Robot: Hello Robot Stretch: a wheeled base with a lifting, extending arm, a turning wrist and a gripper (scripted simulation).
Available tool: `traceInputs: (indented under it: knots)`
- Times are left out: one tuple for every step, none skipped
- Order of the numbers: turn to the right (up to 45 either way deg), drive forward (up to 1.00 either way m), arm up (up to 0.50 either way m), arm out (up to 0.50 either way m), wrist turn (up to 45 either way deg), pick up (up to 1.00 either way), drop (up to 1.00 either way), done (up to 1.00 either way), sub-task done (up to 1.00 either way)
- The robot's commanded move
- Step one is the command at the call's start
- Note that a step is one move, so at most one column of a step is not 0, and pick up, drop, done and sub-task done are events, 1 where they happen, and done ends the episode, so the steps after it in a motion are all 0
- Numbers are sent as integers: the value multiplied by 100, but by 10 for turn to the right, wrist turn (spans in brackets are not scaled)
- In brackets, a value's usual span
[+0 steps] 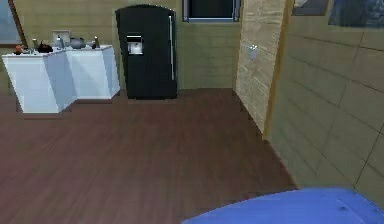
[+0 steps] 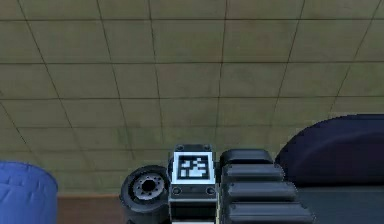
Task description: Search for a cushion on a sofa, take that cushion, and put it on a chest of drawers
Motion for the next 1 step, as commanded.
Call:
traceInputs:
  knots:
    - [-450, 0, 0, 0, 0, 0, 0, 0, 0]
